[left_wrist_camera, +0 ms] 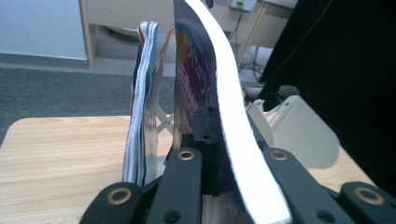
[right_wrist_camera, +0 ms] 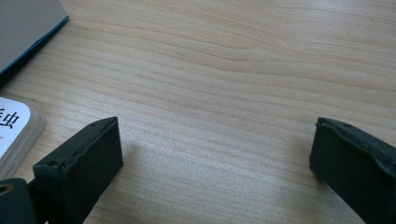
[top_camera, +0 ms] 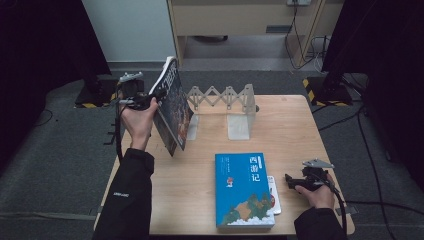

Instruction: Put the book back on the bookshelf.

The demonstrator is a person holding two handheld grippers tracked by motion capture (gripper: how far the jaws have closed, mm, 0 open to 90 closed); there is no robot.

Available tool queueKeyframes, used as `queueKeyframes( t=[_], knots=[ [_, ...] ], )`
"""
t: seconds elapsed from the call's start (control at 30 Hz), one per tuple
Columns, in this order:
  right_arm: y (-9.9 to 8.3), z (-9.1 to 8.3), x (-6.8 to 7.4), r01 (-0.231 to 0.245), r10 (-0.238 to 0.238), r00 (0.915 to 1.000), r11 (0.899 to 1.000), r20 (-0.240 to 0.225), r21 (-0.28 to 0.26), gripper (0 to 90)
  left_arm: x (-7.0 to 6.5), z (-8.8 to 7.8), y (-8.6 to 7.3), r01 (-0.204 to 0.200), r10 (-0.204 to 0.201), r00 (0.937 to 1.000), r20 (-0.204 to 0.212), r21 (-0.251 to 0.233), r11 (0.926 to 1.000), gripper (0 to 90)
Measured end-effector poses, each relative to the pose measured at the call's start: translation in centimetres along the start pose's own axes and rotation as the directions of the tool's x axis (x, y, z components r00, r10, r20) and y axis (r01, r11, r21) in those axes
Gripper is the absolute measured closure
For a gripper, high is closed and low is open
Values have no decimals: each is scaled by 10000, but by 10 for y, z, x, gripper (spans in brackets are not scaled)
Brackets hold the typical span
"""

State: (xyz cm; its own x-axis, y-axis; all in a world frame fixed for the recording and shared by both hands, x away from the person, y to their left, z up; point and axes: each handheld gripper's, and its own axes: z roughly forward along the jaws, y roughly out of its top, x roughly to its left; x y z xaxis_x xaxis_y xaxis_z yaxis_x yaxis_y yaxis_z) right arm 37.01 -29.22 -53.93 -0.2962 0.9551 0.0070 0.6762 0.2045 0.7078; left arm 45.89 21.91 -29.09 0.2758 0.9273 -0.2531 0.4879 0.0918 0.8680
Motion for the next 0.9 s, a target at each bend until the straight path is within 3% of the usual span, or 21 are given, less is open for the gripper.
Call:
queueKeyframes(
  t=[0.17,0.43,0.6,0.83,0.9],
  knots=[
    [0,0,0,34,-34,10000,10000,18,-25,27,-9,19,-7,-199,195,9992,-354,-89,9998,819],
    [0,0,0,48,-48,10000,10000,21,-33,28,-10,35,-11,-334,343,9971,-686,150,9993,818],
    [0,0,0,57,-57,10000,10000,20,-29,27,-15,40,-13,-913,897,9880,-1253,-64,9958,818],
    [0,0,0,47,-47,10000,10000,22,-34,28,-16,45,-15,-1055,1004,9827,-1557,-244,9941,818],
    [0,0,0,48,-48,10000,10000,21,-33,27,-17,49,-18,-1189,1107,9782,-1756,-365,9922,818]
  ],
)
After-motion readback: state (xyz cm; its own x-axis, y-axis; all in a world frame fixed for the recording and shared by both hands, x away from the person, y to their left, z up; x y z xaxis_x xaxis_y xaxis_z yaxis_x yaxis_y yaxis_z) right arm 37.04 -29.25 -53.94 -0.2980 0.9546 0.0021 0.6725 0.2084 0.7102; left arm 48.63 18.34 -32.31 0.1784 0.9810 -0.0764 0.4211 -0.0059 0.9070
